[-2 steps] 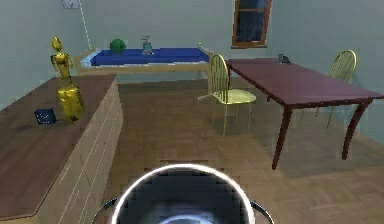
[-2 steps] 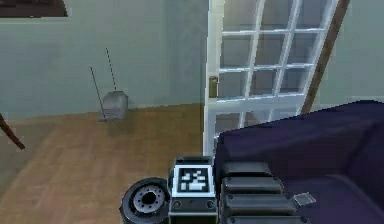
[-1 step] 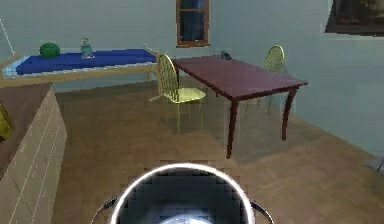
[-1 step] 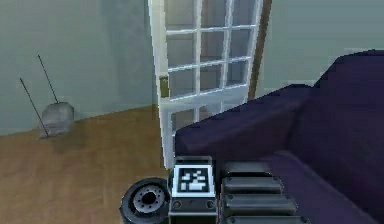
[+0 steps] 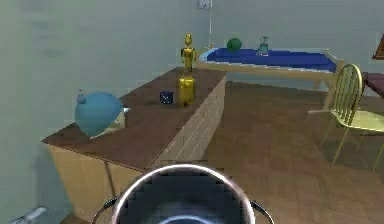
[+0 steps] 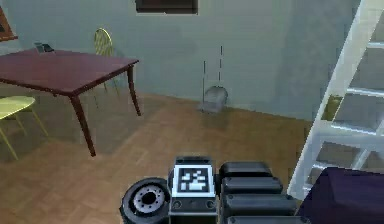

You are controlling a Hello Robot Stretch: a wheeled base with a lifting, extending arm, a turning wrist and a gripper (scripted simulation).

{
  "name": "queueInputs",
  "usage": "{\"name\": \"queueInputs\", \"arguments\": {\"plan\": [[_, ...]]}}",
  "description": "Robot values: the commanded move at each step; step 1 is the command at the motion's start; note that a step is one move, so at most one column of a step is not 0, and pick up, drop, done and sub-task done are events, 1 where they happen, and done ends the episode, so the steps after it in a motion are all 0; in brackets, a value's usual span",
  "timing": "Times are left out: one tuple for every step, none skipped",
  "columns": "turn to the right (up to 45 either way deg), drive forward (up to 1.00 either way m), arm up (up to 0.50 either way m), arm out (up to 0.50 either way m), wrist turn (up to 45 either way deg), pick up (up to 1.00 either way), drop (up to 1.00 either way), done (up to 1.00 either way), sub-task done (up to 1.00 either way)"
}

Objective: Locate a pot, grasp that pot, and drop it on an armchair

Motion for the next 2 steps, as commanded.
{"name": "queueInputs", "arguments": {"plan": [[-45.0,0.0,0.0,0.0,0.0,0.0,0.0,0.0,0.0],[-45.0,0.0,0.0,0.0,0.0,0.0,0.0,0.0,0.0]]}}
